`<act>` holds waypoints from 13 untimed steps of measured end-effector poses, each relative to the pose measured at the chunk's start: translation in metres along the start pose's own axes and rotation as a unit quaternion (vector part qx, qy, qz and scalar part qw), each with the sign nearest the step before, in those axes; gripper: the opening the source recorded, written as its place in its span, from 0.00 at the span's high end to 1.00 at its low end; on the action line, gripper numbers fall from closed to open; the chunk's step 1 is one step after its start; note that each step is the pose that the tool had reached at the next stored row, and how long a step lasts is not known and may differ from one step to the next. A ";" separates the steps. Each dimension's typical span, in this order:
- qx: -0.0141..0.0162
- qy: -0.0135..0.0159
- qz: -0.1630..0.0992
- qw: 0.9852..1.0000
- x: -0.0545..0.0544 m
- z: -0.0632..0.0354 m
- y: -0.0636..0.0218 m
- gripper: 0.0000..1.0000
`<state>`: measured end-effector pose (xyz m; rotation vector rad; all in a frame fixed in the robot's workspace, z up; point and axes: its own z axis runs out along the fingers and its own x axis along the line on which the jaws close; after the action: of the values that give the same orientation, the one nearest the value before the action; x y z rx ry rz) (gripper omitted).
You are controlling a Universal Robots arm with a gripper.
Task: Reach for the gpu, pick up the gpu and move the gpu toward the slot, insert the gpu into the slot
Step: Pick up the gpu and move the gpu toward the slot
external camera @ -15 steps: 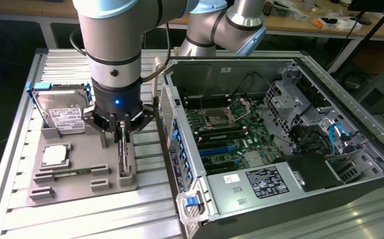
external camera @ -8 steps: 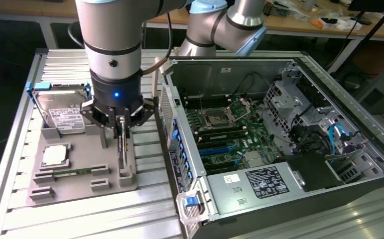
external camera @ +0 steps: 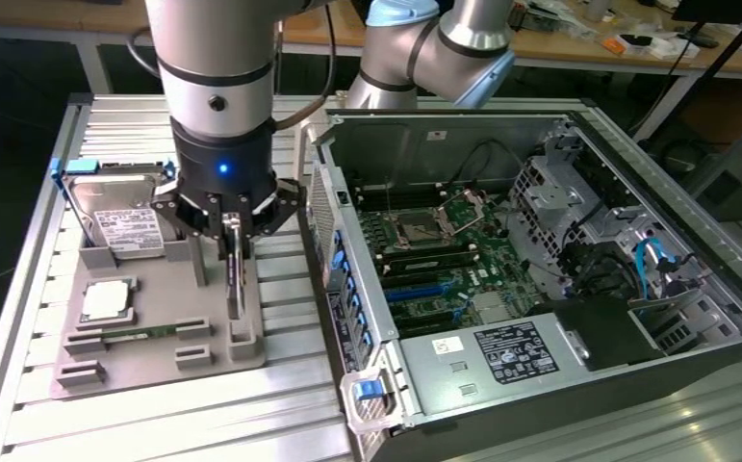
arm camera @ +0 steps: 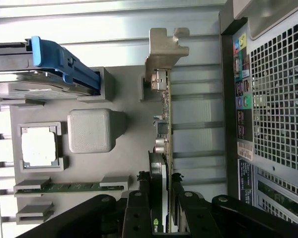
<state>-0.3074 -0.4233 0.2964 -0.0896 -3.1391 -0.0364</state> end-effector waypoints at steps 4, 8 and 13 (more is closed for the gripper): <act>0.000 0.000 0.000 1.000 0.000 -0.0090 0.0002 0.73; 0.000 0.000 0.000 1.000 0.000 -0.0183 0.0004 0.73; 0.000 0.000 0.000 1.000 0.000 -0.0294 0.0007 0.73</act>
<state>-0.3074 -0.4233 0.3258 -0.0896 -3.1391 -0.0364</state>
